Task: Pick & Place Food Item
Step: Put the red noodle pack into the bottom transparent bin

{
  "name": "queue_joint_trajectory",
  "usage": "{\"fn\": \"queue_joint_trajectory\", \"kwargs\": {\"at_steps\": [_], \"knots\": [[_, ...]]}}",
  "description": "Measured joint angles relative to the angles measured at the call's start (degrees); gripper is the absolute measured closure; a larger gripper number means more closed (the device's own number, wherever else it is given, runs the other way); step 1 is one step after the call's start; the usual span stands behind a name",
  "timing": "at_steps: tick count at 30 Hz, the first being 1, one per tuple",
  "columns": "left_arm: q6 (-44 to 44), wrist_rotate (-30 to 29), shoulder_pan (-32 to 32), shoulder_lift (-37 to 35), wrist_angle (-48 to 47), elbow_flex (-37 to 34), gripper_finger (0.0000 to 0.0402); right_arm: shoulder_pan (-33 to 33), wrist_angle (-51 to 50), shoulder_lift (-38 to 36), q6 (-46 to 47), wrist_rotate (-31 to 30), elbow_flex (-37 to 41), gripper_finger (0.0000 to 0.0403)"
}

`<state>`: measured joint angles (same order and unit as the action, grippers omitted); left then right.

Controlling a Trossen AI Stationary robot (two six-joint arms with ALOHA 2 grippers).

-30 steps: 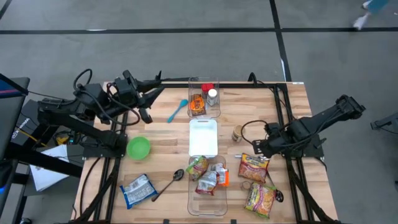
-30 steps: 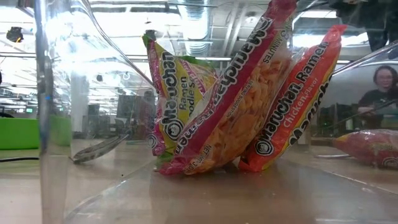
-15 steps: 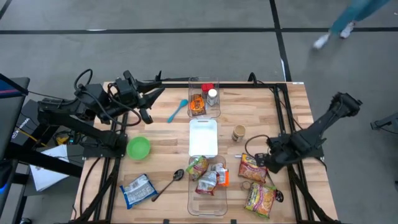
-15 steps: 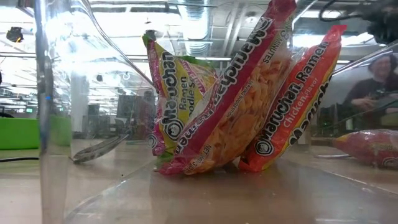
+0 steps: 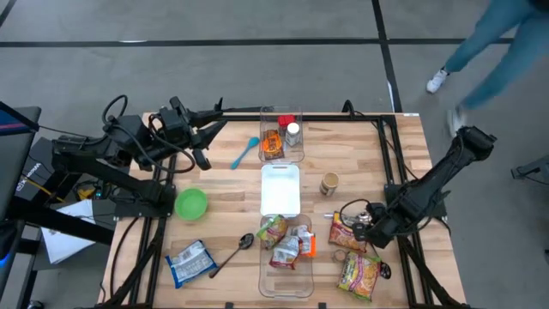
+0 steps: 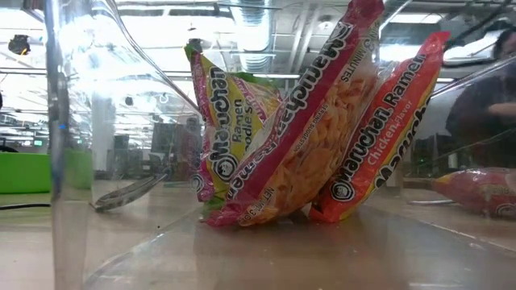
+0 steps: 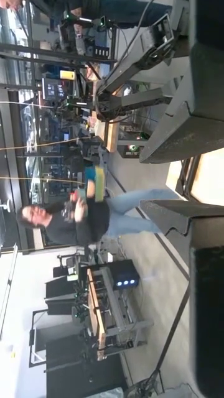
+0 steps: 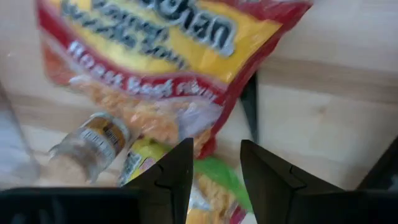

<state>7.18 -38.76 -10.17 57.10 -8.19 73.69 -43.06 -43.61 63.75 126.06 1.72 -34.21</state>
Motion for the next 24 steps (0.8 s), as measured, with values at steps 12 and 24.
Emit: {"fn": "queue_joint_trajectory", "kwargs": {"at_steps": [12, 24], "knots": [[-0.13, 0.0, 0.0, 0.0, 0.02, 0.0, 0.0302, -0.86, 13.4, 0.0, -0.01, -1.61, 8.12, 0.0275], [-0.16, 0.0, 0.0, 0.0, 0.02, 0.0, 0.0302, -0.36, 10.48, 0.0, -0.83, -3.94, 8.26, 0.0297]]}}
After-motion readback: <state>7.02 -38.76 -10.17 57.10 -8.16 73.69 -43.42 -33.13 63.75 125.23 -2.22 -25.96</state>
